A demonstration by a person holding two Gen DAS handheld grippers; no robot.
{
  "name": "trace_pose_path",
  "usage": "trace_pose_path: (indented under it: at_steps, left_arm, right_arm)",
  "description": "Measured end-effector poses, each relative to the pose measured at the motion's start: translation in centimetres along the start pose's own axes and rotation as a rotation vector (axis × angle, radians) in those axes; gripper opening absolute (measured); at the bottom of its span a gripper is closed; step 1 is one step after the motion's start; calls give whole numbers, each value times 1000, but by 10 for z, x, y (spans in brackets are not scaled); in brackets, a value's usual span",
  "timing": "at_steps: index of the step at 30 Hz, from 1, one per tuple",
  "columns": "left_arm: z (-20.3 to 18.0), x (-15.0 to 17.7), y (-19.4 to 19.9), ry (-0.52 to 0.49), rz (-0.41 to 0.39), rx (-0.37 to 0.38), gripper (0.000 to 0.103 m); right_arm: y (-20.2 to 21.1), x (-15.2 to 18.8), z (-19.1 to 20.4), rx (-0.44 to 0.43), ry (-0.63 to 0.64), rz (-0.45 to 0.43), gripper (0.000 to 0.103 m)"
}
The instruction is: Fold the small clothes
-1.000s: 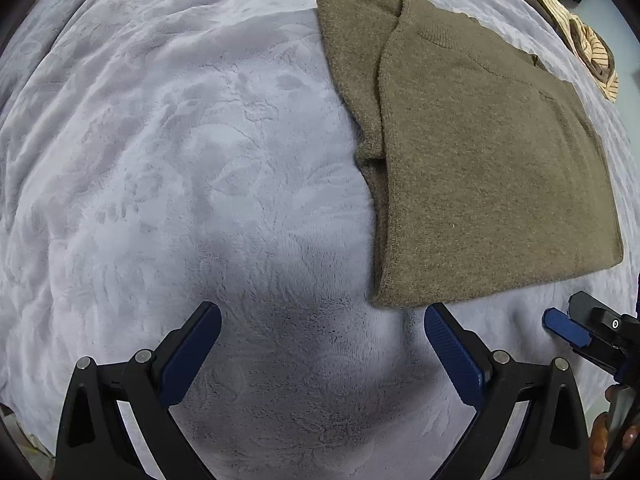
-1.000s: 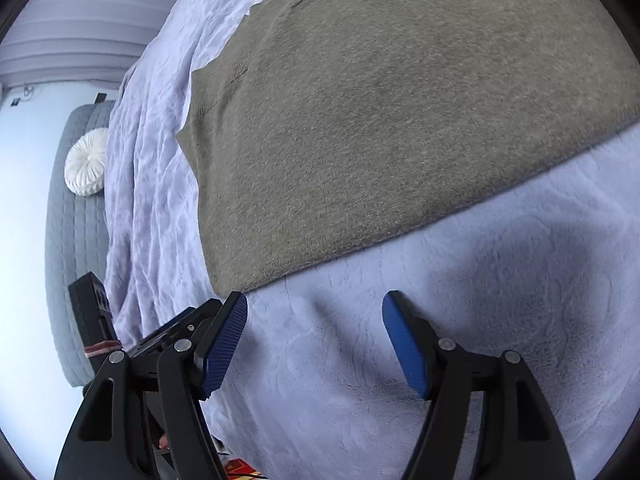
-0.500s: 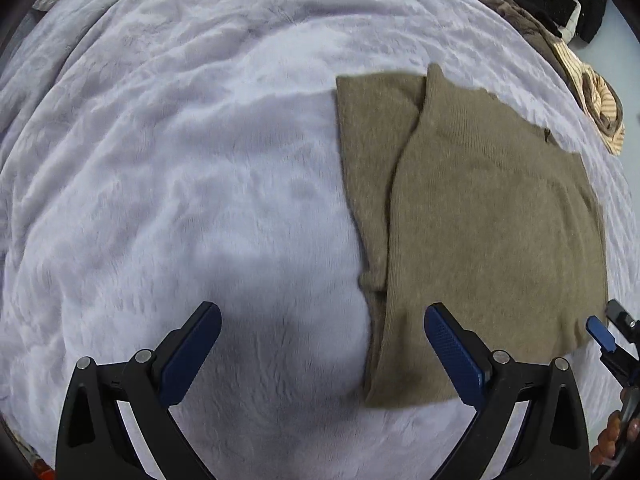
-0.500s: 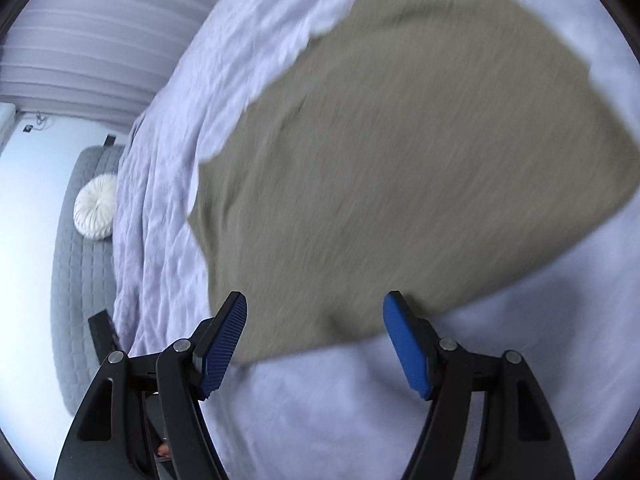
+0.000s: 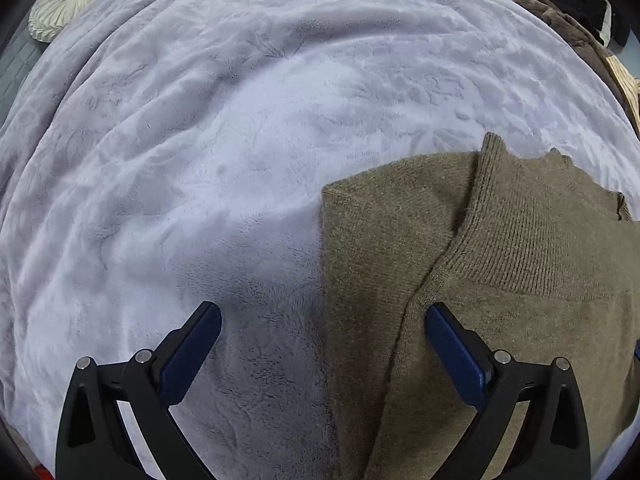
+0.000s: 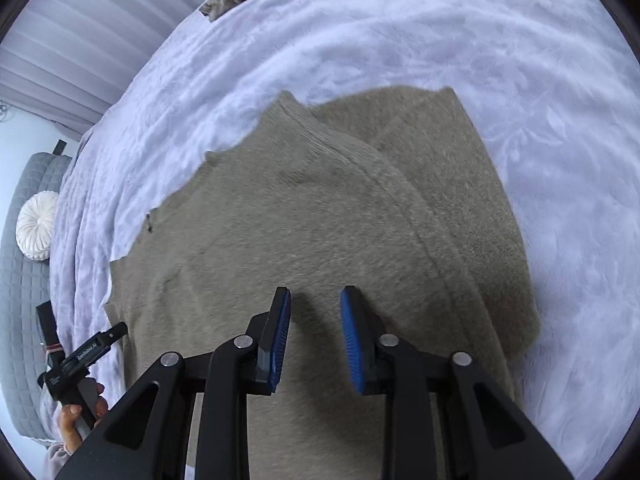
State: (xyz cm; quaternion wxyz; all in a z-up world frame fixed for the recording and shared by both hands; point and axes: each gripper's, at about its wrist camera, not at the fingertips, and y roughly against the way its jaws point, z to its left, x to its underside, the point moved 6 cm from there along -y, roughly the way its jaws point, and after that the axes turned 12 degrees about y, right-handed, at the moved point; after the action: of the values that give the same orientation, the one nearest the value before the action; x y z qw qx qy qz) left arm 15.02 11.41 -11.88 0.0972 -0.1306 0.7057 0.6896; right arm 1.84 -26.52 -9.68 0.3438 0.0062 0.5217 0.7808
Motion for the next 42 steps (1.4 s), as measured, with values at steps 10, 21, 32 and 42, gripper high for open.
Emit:
trace_pose_path:
  at_steps: [10,21,32,42]
  left_arm:
    - [12,7,26,-38,13,-8,102]
    - [12,35,43,-40,41,18,102]
    - [35,86,53,32,138,160,102]
    - [49,123,57,48,171,166,102]
  right_arm:
    - [30,17,-3,-109,-104,-9,53]
    - [2,104,91,-367,-64,193,54]
    - [-24,131,137,-412,-55,253,56]
    - [-47,155,168,-470,-102,296,74]
